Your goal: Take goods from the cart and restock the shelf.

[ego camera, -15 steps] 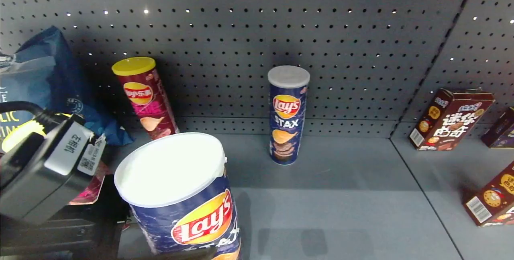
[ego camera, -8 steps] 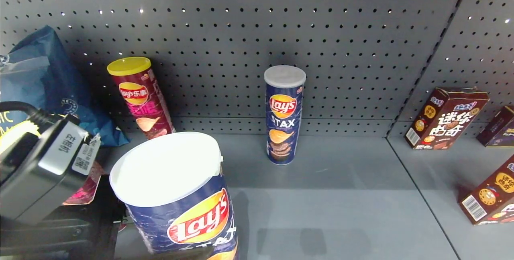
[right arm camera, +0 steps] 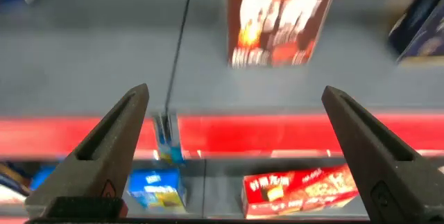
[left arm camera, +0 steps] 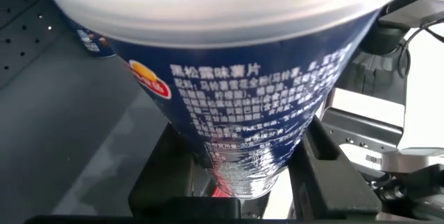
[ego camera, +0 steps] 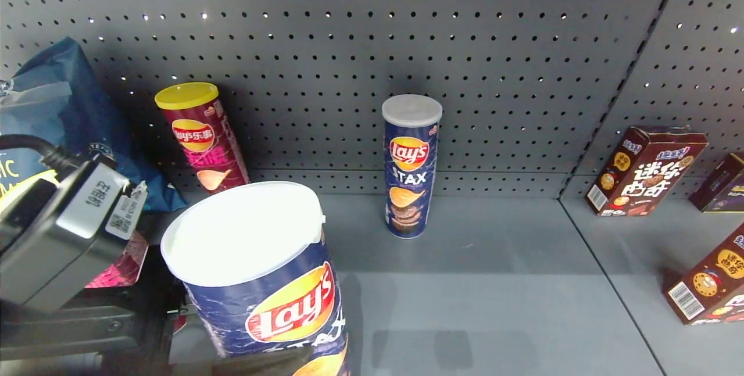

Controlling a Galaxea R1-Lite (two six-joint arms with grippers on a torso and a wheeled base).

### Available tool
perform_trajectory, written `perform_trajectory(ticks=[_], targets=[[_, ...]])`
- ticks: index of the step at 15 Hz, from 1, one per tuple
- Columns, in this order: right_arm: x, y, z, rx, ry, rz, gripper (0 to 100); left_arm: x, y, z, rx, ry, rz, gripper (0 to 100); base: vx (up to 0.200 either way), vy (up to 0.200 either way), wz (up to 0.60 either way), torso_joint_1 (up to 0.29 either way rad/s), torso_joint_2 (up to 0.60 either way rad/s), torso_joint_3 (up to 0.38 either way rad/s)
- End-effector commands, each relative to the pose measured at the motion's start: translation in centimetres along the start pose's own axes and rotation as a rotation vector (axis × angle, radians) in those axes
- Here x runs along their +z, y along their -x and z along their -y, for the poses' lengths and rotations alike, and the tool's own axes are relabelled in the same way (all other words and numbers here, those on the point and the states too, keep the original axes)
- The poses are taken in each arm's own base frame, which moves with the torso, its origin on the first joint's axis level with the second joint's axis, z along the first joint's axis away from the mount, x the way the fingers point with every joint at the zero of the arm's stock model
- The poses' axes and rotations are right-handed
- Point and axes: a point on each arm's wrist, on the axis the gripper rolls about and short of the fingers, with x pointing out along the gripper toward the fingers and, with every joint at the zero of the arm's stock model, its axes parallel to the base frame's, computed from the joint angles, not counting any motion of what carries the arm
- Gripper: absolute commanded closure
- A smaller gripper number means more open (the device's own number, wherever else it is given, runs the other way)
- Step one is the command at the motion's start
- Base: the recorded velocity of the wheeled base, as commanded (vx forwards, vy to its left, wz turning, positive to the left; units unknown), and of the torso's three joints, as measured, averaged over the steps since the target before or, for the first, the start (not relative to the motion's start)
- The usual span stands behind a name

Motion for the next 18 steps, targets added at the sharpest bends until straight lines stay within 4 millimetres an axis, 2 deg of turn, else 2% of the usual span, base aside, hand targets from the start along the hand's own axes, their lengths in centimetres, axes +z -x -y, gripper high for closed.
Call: perform_trajectory(ticks=[1, 3, 5, 10, 16, 18], targets=[[6.0, 3.0, -0.1, 0.068, -0.026, 0.027, 0, -0.2, -0.4, -0.2, -0.003, 0.006, -0.015, 100, 0.000, 0.000, 0.00, 0.000, 0.00, 0.000], [7.3, 4.5, -0.4, 0.210, -0.013, 0.052, 0, -0.2, -0.4, -0.2, -0.001, 0.008, -0.014, 100, 0.000, 0.000, 0.00, 0.000, 0.00, 0.000], [7.8, 4.1, -0.6, 0.285, -0.009, 0.049, 0, -0.2, -0.4, -0.2, 0.000, 0.008, -0.014, 100, 0.000, 0.000, 0.00, 0.000, 0.00, 0.000], [11.7, -1.9, -1.3, 0.444, 0.057, 0.030, 0, 0.0, -0.3, -0.2, 0.003, 0.006, -0.009, 100, 0.000, 0.000, 0.00, 0.000, 0.00, 0.000], [12.8, -5.4, -1.7, 0.553, 0.081, -0.009, 0, -0.2, -0.1, -0.7, 0.033, 0.015, -0.011, 100, 0.000, 0.000, 0.00, 0.000, 0.00, 0.000], [13.6, -7.1, -2.0, 0.562, 0.084, 0.010, 0, -0.1, -0.1, -0.7, 0.036, 0.016, -0.012, 100, 0.000, 0.000, 0.00, 0.000, 0.00, 0.000]])
